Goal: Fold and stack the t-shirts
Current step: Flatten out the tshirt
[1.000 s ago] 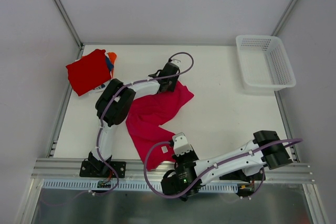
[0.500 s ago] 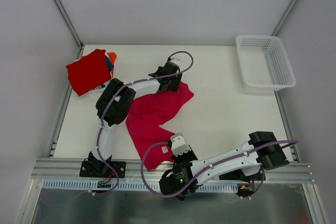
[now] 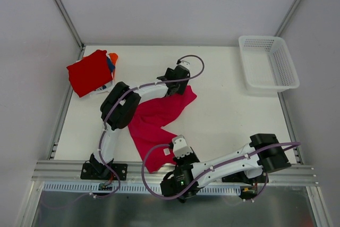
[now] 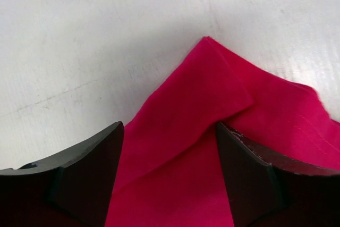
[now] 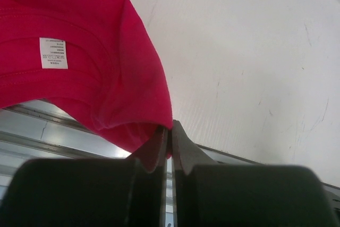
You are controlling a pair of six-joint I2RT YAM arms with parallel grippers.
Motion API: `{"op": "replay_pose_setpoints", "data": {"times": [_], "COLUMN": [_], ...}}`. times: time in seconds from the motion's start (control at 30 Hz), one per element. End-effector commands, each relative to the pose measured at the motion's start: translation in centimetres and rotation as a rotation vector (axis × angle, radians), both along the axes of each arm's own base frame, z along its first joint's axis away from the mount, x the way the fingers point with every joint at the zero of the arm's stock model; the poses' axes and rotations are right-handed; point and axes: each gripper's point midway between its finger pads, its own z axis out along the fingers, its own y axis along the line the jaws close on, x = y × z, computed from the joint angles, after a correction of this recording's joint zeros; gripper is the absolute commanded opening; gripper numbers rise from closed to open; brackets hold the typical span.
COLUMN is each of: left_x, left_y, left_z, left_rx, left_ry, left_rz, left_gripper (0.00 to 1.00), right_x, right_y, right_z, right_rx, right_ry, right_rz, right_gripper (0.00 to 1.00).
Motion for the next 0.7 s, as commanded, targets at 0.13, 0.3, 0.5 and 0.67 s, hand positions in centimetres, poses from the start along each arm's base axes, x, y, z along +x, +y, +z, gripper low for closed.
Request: {"op": "replay_pose_setpoints", "data": {"times": [0.13,0.3,0.5,0.67], "left_x": [0.0,-0.1,0.4,1.3], "left_y": [-1.7,-2.1,-1.4,0.1], "left_z": [3.0,1.9,0.9,1.3], "left_rx": [0.189,0.22,0.233,0.207], "left_ry": [-0.151,-0.146,-0.13,-0.114], "left_rz": [-0.007,-0.012,0.0,0.03], "left_gripper": [0.49,0.4,0.43,0.44], "right_x": [0.2,0.2,0.3,0.2], "right_y": [-0.6,-0.5,-0.7,-0.8], "right_z": [0.7,0.8,0.7,0.6], "right_rx": [-0.061,-0.067,-0.067,-0.077], "right_ry": [-0.01,-0.008,-0.007,0.002], "right_rz": [-0.005,-0.004,-0.007,-0.012], "right_gripper": [0.0,0.0,0.0,0.0]}}
